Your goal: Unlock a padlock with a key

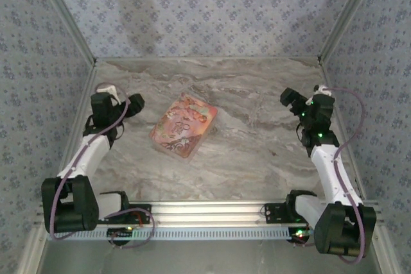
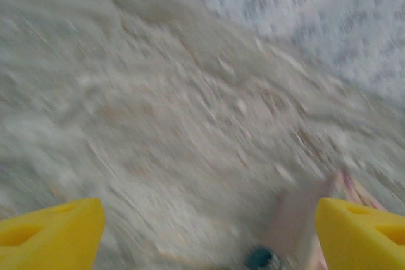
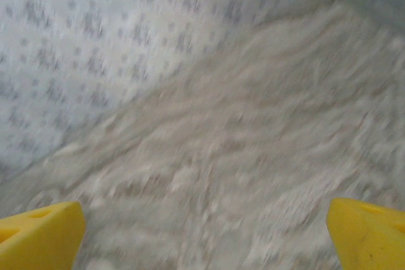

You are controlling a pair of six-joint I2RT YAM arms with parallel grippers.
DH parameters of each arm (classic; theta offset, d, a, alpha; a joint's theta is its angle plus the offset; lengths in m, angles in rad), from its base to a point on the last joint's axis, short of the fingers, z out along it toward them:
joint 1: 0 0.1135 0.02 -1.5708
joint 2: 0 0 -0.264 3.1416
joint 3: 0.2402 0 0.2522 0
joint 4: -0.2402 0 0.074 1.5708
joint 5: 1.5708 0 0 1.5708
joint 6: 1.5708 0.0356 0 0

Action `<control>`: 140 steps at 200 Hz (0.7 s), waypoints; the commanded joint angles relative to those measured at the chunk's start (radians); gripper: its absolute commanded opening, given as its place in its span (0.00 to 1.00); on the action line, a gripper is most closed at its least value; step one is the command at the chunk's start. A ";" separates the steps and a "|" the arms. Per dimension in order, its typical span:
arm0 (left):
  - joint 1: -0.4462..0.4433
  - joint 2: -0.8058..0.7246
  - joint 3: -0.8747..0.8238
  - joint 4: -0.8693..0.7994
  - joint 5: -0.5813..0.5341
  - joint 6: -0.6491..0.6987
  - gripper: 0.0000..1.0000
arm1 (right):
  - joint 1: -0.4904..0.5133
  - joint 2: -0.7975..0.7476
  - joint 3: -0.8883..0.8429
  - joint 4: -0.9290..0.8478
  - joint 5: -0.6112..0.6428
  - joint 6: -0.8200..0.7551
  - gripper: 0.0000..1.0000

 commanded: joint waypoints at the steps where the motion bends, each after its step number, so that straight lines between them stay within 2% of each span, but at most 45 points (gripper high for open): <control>1: -0.063 -0.039 -0.008 -0.148 0.139 -0.051 0.85 | 0.025 -0.003 0.035 -0.209 -0.216 0.063 0.98; 51: -0.160 -0.072 -0.085 -0.202 0.166 -0.064 0.83 | 0.154 0.005 0.012 -0.261 -0.269 0.058 0.91; 106: -0.283 -0.138 -0.157 -0.181 0.137 -0.101 0.83 | 0.354 0.167 0.084 -0.283 -0.217 0.064 0.87; 140: -0.403 -0.129 -0.152 -0.141 0.097 -0.147 0.82 | 0.432 0.309 0.177 -0.302 -0.219 0.065 0.86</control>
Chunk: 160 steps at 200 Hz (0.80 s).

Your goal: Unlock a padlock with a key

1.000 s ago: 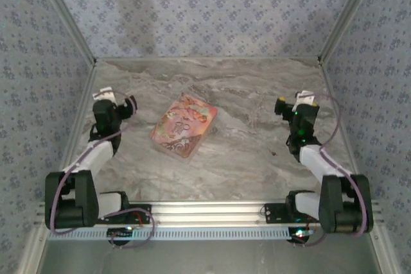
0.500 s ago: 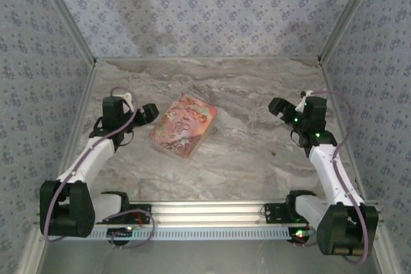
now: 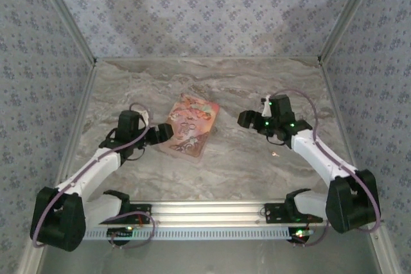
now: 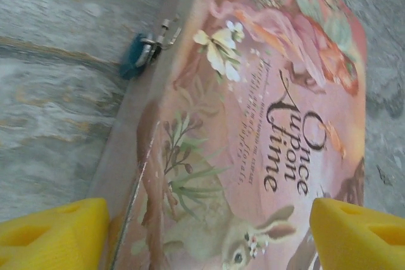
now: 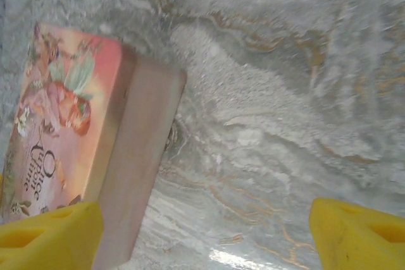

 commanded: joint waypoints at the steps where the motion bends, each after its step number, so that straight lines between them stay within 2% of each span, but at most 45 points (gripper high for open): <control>1: -0.078 -0.007 0.001 0.040 -0.019 -0.047 0.82 | 0.038 0.084 0.091 -0.039 0.007 0.015 0.86; 42: -0.248 0.056 0.001 0.119 -0.106 -0.109 0.82 | 0.073 0.294 0.282 -0.102 -0.008 0.011 0.85; 68: -0.358 0.096 0.006 0.170 -0.175 -0.137 0.82 | 0.082 0.454 0.461 -0.151 -0.028 0.006 0.86; 108: -0.482 0.188 0.032 0.243 -0.252 -0.177 0.82 | 0.109 0.686 0.710 -0.213 -0.085 -0.008 0.86; 134: -0.556 0.279 0.075 0.284 -0.285 -0.188 0.82 | 0.141 0.779 0.835 -0.255 -0.124 -0.030 0.84; 160: -0.619 0.391 0.160 0.307 -0.305 -0.181 0.82 | 0.182 0.814 0.885 -0.266 -0.161 -0.057 0.82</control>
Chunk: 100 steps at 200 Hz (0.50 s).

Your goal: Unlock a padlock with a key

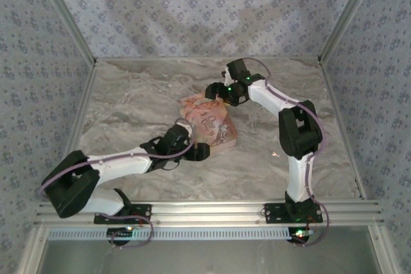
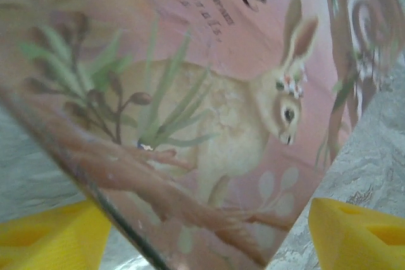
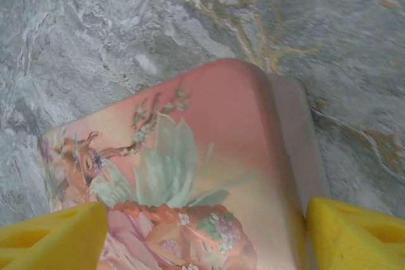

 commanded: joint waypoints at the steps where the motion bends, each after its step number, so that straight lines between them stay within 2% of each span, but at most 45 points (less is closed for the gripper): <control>1: -0.049 0.081 0.093 0.084 -0.035 -0.008 0.82 | 0.051 0.025 0.057 -0.081 -0.095 -0.030 0.82; 25: -0.082 0.188 0.188 0.097 -0.014 0.001 0.80 | 0.080 0.023 0.061 -0.099 -0.136 -0.069 0.82; 49: -0.099 0.246 0.250 0.103 0.005 0.001 0.80 | 0.083 -0.009 0.049 -0.175 -0.109 -0.122 0.83; 100: -0.102 0.146 0.225 0.058 -0.014 -0.009 0.80 | -0.012 -0.080 0.015 -0.194 -0.072 -0.119 0.87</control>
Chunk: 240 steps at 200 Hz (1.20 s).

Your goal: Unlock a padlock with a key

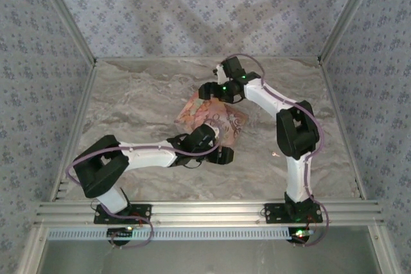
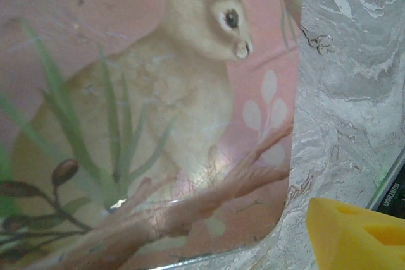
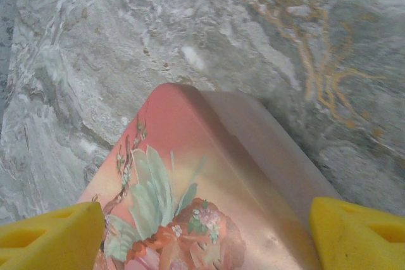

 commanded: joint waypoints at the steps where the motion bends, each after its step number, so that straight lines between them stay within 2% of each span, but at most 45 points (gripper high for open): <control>1: 0.021 -0.092 0.006 0.043 -0.084 0.003 0.80 | -0.030 -0.070 -0.019 -0.166 -0.040 -0.002 0.87; 21: 0.021 -0.192 -0.024 -0.015 -0.118 -0.001 0.81 | -0.072 -0.106 -0.022 -0.183 0.003 -0.001 0.89; 46: 0.048 -0.339 -0.014 -0.185 -0.193 0.027 0.83 | -0.136 -0.178 -0.062 -0.202 0.058 0.008 0.90; 66: 0.156 -0.429 0.008 -0.288 -0.182 0.050 0.85 | -0.175 -0.281 -0.165 -0.182 0.094 0.037 0.90; 89: 0.330 -0.454 0.061 -0.367 -0.128 0.097 0.87 | -0.205 -0.423 -0.336 -0.137 0.104 0.088 0.90; 112: 0.477 -0.357 0.146 -0.383 -0.013 0.155 0.87 | -0.205 -0.556 -0.540 -0.041 0.089 0.154 0.89; 146: 0.581 -0.114 0.285 -0.346 0.140 0.215 0.86 | -0.179 -0.679 -0.739 0.075 0.056 0.249 0.87; 198: 0.602 0.188 0.515 -0.396 0.272 0.275 0.81 | -0.136 -0.695 -0.858 0.214 0.027 0.353 0.87; 240: 0.577 0.160 0.441 -0.321 0.314 0.236 0.80 | -0.143 -0.622 -0.806 0.248 0.008 0.356 0.86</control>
